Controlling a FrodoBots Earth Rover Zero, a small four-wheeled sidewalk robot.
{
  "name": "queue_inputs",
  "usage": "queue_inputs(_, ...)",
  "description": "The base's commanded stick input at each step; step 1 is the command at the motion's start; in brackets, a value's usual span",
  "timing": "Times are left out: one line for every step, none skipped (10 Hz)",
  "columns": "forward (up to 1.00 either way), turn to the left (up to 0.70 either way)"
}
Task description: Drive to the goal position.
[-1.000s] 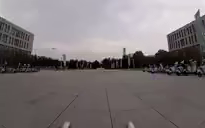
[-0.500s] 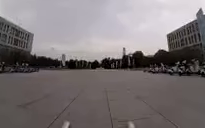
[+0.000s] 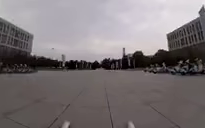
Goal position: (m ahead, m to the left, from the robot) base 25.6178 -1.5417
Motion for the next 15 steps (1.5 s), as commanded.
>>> queue_inputs(0.6, 0.0)
queue_inputs(0.6, 0.0)
queue_inputs(0.6, 0.0)
queue_inputs(0.6, 0.0)
queue_inputs(0.6, 0.0)
queue_inputs(0.6, 0.0)
queue_inputs(0.6, 0.0)
queue_inputs(0.6, 0.0)
queue_inputs(0.6, 0.0)
queue_inputs(0.6, 0.0)
queue_inputs(0.6, 0.0)
queue_inputs(0.6, 0.0)
queue_inputs(0.6, 0.0)
queue_inputs(0.6, 0.0)
queue_inputs(0.6, 0.0)
